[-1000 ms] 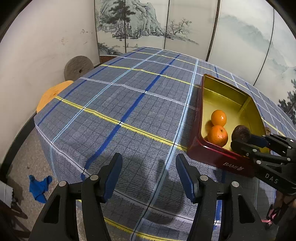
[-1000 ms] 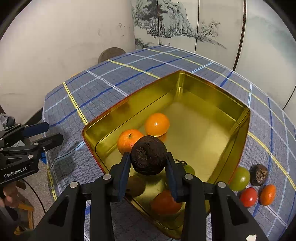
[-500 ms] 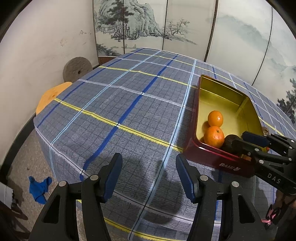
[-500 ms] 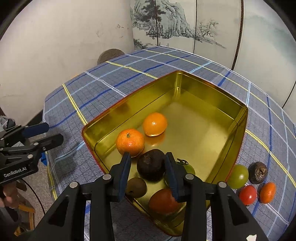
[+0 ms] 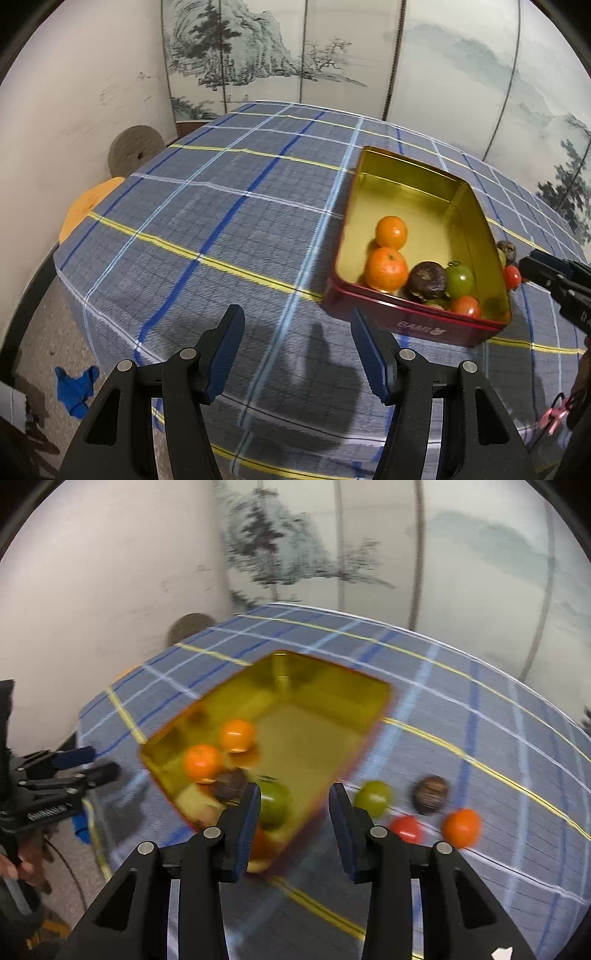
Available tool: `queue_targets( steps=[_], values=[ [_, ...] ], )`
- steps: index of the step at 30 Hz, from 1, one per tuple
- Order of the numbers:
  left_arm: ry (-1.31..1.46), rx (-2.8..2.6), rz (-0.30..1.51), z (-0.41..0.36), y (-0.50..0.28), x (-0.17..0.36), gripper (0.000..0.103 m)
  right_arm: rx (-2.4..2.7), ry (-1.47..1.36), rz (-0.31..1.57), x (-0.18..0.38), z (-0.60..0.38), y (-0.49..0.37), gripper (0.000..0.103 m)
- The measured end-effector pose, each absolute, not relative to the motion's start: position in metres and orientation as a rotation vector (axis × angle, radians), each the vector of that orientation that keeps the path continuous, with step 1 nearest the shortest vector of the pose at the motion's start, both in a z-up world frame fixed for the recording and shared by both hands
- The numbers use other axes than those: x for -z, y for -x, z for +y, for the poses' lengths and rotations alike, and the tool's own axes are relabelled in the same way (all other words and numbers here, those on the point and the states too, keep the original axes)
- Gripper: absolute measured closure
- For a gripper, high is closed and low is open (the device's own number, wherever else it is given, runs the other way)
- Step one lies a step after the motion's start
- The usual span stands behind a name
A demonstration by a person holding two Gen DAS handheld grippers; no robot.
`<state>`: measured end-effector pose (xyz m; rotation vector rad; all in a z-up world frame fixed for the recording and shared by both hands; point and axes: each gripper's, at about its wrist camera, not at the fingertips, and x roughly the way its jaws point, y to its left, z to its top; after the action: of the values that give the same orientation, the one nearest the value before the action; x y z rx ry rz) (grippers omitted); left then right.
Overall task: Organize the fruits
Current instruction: 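Move the right tool to the mandarin on the table and grasp it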
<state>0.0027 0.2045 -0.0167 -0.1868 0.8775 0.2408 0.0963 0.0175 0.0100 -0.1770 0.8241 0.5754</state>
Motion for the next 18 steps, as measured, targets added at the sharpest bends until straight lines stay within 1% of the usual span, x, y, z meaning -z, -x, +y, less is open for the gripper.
queue_targets(
  steps=[9, 18],
  values=[
    [0.141, -0.17, 0.881, 0.172, -0.012, 0.011, 0.042, -0.365, 0.123, 0.892, 0.016, -0.077, -0.119, 0.067],
    [0.103, -0.083, 0.89, 0.136, -0.028, 0.004, 0.042, -0.345, 0.106, 0.926, 0.044, -0.09, -0.134, 0.067]
  ],
)
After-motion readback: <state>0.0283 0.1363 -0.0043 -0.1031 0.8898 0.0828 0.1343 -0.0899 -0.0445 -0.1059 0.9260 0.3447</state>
